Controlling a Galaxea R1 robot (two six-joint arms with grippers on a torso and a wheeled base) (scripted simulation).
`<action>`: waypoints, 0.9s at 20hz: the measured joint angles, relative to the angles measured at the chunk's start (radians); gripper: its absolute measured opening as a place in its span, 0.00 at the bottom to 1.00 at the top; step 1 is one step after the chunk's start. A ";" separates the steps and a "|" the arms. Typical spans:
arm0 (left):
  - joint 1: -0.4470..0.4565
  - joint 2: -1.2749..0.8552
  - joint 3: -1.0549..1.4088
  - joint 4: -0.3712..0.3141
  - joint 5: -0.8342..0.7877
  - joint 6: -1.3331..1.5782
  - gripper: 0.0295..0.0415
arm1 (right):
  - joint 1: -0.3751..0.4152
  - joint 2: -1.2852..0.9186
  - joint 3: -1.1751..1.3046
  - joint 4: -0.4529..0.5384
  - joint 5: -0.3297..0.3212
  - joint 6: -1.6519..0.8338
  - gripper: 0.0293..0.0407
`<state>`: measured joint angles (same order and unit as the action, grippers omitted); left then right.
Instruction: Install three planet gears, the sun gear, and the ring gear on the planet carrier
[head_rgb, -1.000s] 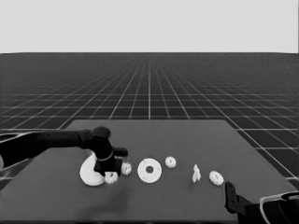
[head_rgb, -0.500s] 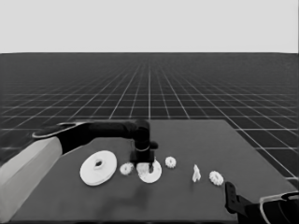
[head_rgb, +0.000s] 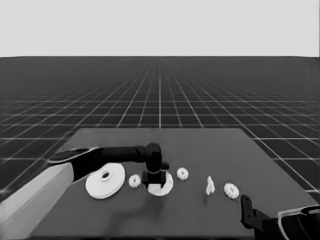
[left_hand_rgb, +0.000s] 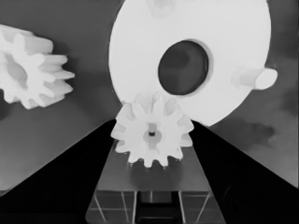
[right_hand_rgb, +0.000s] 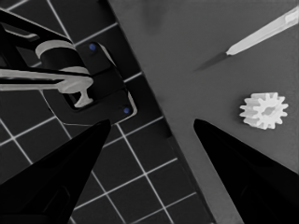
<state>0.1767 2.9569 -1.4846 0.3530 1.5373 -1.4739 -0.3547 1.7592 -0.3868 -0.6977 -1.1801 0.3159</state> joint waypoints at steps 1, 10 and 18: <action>0.003 0.000 -0.002 0.003 -0.001 0.002 0.14 | 0.000 0.000 0.000 0.000 0.000 0.000 0.81; 0.006 0.001 -0.006 0.007 -0.003 0.004 0.74 | 0.000 0.000 0.000 0.000 0.000 0.000 0.81; -0.143 -0.017 0.087 -0.140 0.029 -0.063 0.75 | 0.000 0.000 0.000 0.000 0.000 0.000 0.81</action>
<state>0.0335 2.9401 -1.3976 0.2129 1.5659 -1.5373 -0.3547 1.7592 -0.3868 -0.6977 -1.1801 0.3159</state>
